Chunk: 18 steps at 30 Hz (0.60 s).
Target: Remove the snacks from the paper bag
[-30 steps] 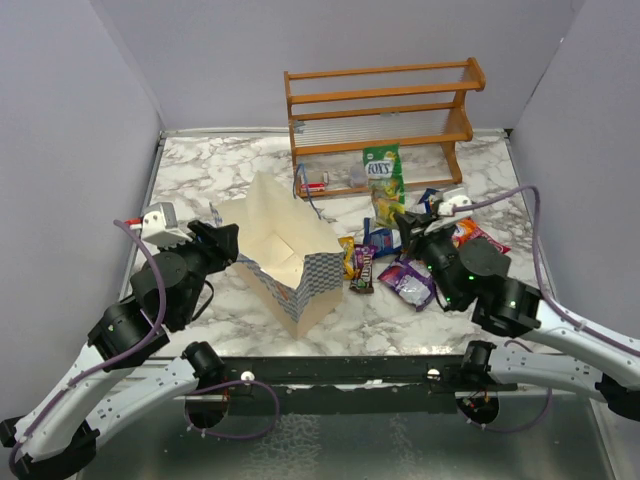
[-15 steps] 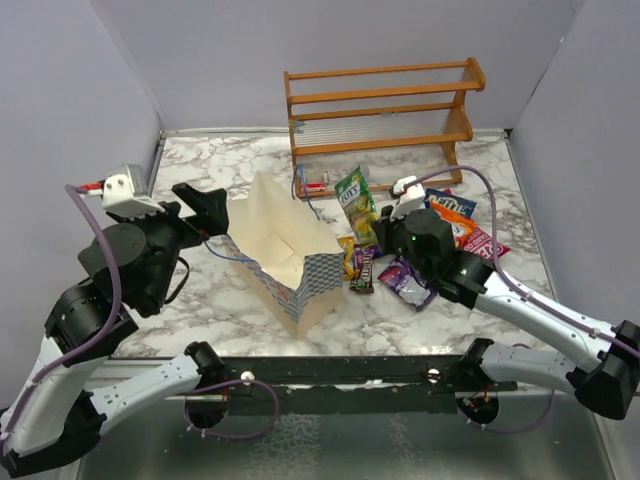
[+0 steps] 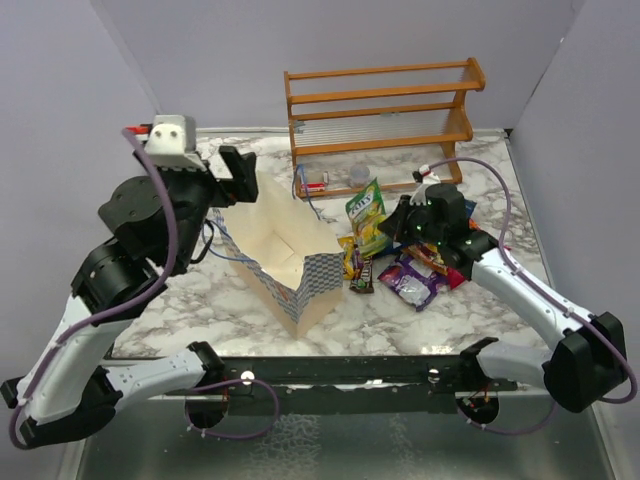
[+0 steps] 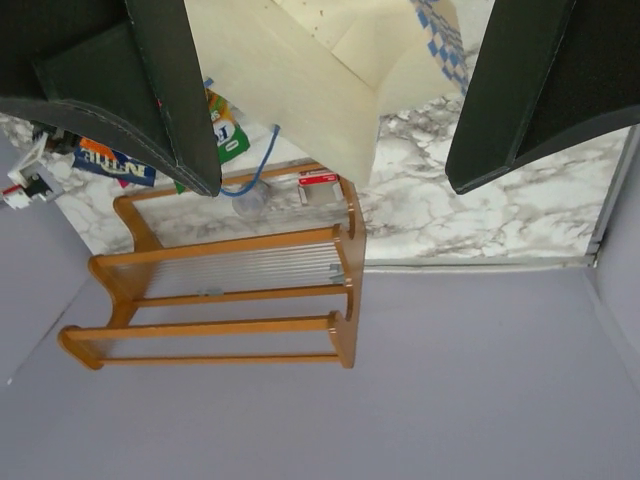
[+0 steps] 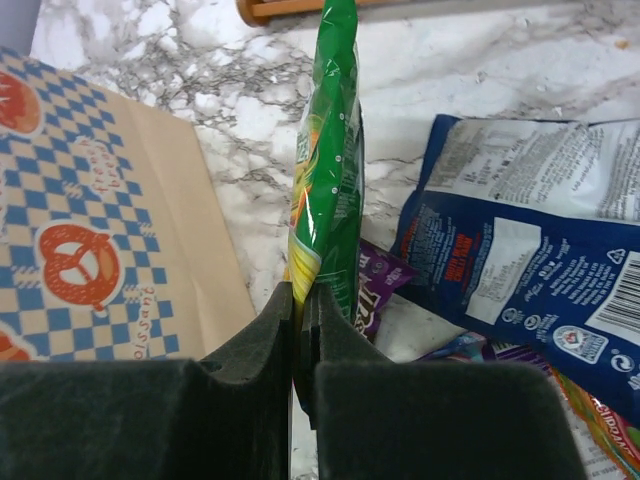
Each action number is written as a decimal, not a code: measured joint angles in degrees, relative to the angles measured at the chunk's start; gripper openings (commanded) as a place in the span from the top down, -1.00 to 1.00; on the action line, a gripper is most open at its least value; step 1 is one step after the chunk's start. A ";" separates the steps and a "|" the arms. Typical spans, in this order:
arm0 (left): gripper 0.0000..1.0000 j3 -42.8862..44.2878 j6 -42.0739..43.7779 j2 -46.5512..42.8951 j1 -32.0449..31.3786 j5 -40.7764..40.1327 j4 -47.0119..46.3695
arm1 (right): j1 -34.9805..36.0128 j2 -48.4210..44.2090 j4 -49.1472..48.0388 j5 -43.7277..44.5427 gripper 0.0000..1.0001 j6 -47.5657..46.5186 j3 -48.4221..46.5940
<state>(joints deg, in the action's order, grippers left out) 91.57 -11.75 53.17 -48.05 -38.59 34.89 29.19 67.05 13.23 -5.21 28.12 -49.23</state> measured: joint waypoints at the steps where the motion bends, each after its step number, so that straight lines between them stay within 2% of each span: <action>1: -0.99 0.11 0.59 1.01 0.00 1.20 -0.74 | -1.38 0.59 0.00 -1.77 0.98 0.66 0.22; 5: -0.99 0.17 2.08 4.44 0.00 5.77 -3.48 | -4.57 2.91 -0.02 -6.08 0.94 2.12 0.98; 9: -0.99 -1.27 2.51 5.95 -0.02 8.59 -5.60 | -6.95 3.15 -1.25 -10.34 0.58 2.97 4.70; 17: -0.99 -2.14 2.82 5.33 0.00 10.49 -9.44 | -11.21 1.95 1.90 -11.30 -0.49 -2.45 5.97; 18: -0.99 -2.21 2.82 5.16 -0.02 10.62 -9.90 | -11.21 1.01 3.93 -10.62 -0.70 -4.09 4.57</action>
<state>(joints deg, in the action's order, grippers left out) 89.36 -8.93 58.33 -48.07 -27.97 24.99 17.98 68.05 17.17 -15.84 24.03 -44.66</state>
